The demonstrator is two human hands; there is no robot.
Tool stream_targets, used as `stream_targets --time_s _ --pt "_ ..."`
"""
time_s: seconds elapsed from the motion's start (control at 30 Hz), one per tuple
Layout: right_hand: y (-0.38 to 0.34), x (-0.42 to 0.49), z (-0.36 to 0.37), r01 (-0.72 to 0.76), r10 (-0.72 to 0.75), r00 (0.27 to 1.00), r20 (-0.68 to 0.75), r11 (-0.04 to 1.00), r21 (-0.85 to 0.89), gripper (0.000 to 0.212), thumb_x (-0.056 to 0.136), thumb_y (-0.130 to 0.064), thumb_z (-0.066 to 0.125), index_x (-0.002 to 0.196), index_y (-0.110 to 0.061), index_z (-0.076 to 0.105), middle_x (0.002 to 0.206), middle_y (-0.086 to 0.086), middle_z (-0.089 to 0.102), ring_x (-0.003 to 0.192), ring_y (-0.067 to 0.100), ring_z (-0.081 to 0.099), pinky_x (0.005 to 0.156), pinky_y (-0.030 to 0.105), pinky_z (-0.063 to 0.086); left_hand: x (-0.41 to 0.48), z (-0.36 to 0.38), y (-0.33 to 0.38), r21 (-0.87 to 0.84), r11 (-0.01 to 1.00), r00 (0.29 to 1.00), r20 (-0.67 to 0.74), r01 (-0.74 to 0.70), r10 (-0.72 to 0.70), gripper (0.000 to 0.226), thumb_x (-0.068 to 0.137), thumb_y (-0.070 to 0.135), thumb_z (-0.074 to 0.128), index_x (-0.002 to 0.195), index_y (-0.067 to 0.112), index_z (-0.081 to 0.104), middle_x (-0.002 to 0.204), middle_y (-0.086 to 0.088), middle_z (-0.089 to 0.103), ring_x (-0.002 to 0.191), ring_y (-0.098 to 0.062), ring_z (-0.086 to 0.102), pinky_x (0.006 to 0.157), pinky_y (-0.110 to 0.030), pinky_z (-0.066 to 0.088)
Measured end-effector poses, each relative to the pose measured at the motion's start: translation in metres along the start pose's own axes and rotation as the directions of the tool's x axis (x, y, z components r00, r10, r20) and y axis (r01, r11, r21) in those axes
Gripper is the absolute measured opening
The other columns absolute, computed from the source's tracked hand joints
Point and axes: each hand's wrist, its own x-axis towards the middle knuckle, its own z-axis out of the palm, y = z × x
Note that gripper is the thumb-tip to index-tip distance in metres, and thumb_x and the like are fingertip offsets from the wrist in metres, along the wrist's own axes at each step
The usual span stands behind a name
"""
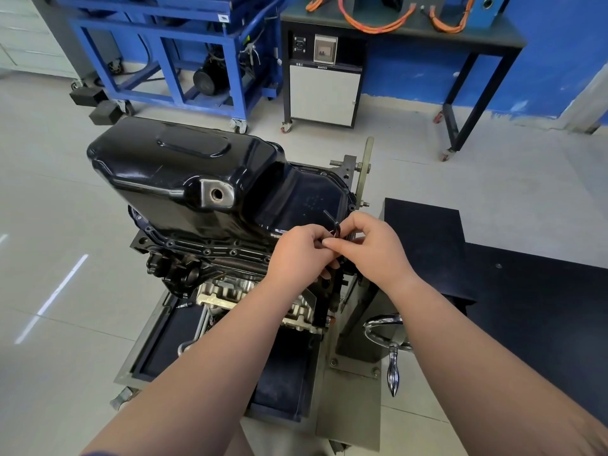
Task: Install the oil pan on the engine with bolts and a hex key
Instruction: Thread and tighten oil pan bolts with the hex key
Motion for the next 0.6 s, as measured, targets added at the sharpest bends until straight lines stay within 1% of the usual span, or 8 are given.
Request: stream_targets --time_s 0.07,0.13,0.2,0.27,0.37,0.47,0.53,0.6 --pt "0.0013 -0.001 -0.0017 0.013 -0.014 0.999 0.039 1.0 0.022 0.012 0.08 -0.02 0.072 0.089 -0.02 0.065 0.09 -0.009 0.062 0.086 0.01 0.06 0.078 0.033 0.054 -0.0004 0.0005 -0.0007 -0.009 1.0 1.0 -0.011 0.007 -0.007 0.024 0.085 0.011 0.055 0.071 0.03 0.059 0.059 0.004 0.068 0.046 -0.008 0.063 0.039 -0.016 0.041" --pt "0.0018 -0.0017 -0.0048 0.055 -0.059 0.994 0.093 0.998 0.043 0.023 0.084 -0.013 0.068 0.105 -0.023 0.069 0.099 -0.015 0.062 0.098 0.002 0.058 0.084 0.022 0.052 -0.0005 -0.0008 -0.0007 -0.03 0.999 1.0 -0.001 0.013 -0.013 0.024 0.087 0.014 0.055 0.071 0.031 0.059 0.058 0.005 0.068 0.046 -0.008 0.063 0.037 -0.015 0.039" --pt "0.0022 -0.0013 -0.007 0.083 -0.09 0.99 0.107 0.994 0.065 0.025 0.086 -0.007 0.064 0.107 -0.019 0.071 0.104 -0.012 0.065 0.102 0.002 0.059 0.087 0.014 0.049 -0.0001 -0.0024 0.0002 -0.038 0.999 0.999 0.03 0.025 -0.024 0.021 0.09 0.021 0.056 0.073 0.032 0.059 0.056 0.008 0.067 0.045 -0.007 0.062 0.036 -0.013 0.037" --pt "0.0016 -0.0011 -0.0075 0.095 -0.098 0.992 0.073 0.994 0.043 0.02 0.085 -0.007 0.065 0.1 -0.017 0.074 0.1 -0.007 0.067 0.098 0.006 0.061 0.086 0.017 0.049 0.0006 -0.0028 0.0015 -0.039 0.999 0.998 0.058 0.032 -0.03 0.019 0.091 0.024 0.056 0.074 0.032 0.06 0.054 0.01 0.067 0.044 -0.007 0.062 0.035 -0.012 0.035" --pt "0.0027 -0.0002 -0.0055 0.086 -0.086 0.996 0.003 0.996 0.018 0.006 0.081 -0.009 0.071 0.083 -0.015 0.073 0.084 -0.006 0.064 0.085 0.012 0.061 0.08 0.031 0.052 0.0003 -0.0006 0.0017 -0.052 0.999 0.999 0.041 0.013 -0.01 0.019 0.088 0.02 0.058 0.076 0.035 0.06 0.054 0.011 0.066 0.043 -0.007 0.061 0.035 -0.01 0.034" --pt "0.0031 0.0007 -0.002 0.044 -0.043 0.999 -0.023 0.999 0.022 0.01 0.079 -0.011 0.074 0.072 -0.013 0.067 0.076 -0.006 0.059 0.078 0.015 0.059 0.077 0.038 0.052 0.0009 0.0026 0.0002 -0.034 0.999 1.0 -0.018 0.003 -0.004 0.02 0.085 0.014 0.06 0.072 0.03 0.058 0.054 0.008 0.066 0.043 -0.007 0.061 0.042 -0.016 0.043" --pt "0.0034 0.0013 -0.0013 0.048 -0.047 0.999 -0.026 0.999 0.022 0.012 0.078 -0.012 0.074 0.071 -0.016 0.065 0.076 -0.006 0.059 0.078 0.015 0.059 0.076 0.039 0.052 0.0015 0.0036 -0.0008 -0.022 1.0 0.999 -0.033 0.001 -0.002 0.018 0.085 0.012 0.059 0.071 0.024 0.059 0.055 0.007 0.066 0.044 -0.007 0.061 0.044 -0.019 0.044" --pt "0.0043 0.0004 -0.0014 0.075 -0.074 0.997 -0.006 0.997 0.021 0.011 0.08 -0.013 0.072 0.077 -0.022 0.067 0.082 -0.009 0.061 0.082 0.011 0.058 0.077 0.033 0.053 0.002 0.0027 -0.0014 -0.041 0.999 0.999 -0.034 -0.004 0.003 0.019 0.084 0.009 0.058 0.07 0.023 0.06 0.055 0.006 0.066 0.044 -0.008 0.061 0.045 -0.019 0.044"
